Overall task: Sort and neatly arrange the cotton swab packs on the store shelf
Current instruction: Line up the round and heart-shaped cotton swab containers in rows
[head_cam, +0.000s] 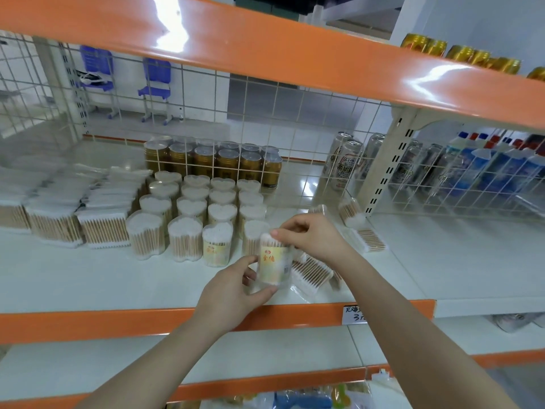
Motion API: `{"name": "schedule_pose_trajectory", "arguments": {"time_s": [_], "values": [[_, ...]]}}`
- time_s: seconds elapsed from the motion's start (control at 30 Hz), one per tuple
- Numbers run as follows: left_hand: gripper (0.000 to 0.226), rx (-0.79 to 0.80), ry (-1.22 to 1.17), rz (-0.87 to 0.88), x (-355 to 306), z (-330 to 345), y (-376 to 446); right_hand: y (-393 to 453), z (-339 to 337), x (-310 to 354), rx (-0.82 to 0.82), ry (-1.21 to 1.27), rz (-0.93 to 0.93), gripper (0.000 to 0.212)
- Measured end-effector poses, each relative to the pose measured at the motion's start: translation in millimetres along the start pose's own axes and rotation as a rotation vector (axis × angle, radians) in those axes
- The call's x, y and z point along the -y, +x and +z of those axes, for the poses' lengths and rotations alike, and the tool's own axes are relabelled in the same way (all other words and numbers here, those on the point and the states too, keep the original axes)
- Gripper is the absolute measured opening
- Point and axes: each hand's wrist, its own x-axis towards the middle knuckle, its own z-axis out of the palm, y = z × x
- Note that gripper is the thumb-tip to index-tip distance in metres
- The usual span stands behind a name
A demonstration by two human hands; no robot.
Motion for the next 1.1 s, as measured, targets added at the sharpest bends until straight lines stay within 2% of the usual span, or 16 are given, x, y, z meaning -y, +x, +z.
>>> {"name": "schedule_pose_trajectory", "arguments": {"time_s": [0.13,0.27,0.37,0.43,0.5,0.57,0.8,0.97,1.1], "values": [[0.063,0.005,0.046,0.021,-2,-2,7,0,-1,1,-0.03,-0.006,-0.014,0.02],[0.066,-0.014,0.171,0.088,-3,-8,13,3,-4,0,-0.058,-0.044,0.02,0.027],[0.058,-0.056,0.305,0.196,-2,-17,17,4,-9,0,-0.097,-0.101,0.062,0.029],[0.051,-0.121,0.411,0.34,3,-22,23,6,-13,0,-0.132,-0.151,0.099,0.032],[0.039,-0.177,0.449,0.459,8,-26,30,10,-17,0,-0.172,-0.211,0.121,0.035],[0.035,-0.173,0.466,0.495,8,-34,36,14,-19,0,-0.217,-0.252,0.129,0.038],[0.036,-0.156,0.545,0.4,9,-56,61,28,-15,-2,-0.345,-0.334,0.065,0.045],[0.042,-0.083,0.606,0.386,14,-65,84,51,-16,-7,-0.35,-0.37,0.052,0.046],[0.065,-0.011,0.631,0.349,16,-68,98,75,-12,-16,-0.318,-0.373,0.045,0.044]]}}
